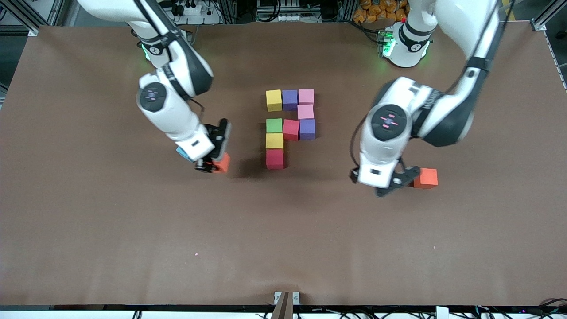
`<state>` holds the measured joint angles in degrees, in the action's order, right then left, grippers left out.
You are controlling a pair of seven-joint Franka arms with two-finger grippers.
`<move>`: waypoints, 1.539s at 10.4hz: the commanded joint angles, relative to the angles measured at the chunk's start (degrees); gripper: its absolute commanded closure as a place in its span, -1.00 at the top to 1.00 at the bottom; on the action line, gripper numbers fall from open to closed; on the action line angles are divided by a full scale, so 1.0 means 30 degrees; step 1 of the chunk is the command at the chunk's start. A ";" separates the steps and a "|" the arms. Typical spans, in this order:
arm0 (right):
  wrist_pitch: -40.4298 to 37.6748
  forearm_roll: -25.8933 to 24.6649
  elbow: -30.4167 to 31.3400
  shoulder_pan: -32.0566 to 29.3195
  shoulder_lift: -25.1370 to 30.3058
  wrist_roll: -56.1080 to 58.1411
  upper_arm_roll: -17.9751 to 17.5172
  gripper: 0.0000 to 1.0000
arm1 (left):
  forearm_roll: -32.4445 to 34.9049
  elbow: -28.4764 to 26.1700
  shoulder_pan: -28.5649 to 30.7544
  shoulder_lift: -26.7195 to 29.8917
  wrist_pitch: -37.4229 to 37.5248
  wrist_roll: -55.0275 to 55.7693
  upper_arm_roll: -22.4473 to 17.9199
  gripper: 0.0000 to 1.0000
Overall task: Form number 2 with 11 blocks
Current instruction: 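Release the pink block with the left gripper while the right gripper carries orange, then lower the orange block into the figure while the left gripper grasps orange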
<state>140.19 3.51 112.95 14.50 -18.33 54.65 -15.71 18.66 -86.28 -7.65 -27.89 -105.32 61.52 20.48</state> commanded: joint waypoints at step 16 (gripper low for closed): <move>-0.2814 0.0443 -1.0521 1.0546 -0.8625 -0.3245 0.5092 -0.28 | -0.0624 -0.3521 0.7526 -0.2569 -0.4560 -1.2361 0.0205 1.00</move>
<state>132.41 3.99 83.50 46.14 -42.88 43.61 -0.36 16.93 -95.00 13.22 -36.49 -118.20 25.93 20.59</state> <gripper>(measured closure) 0.414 0.000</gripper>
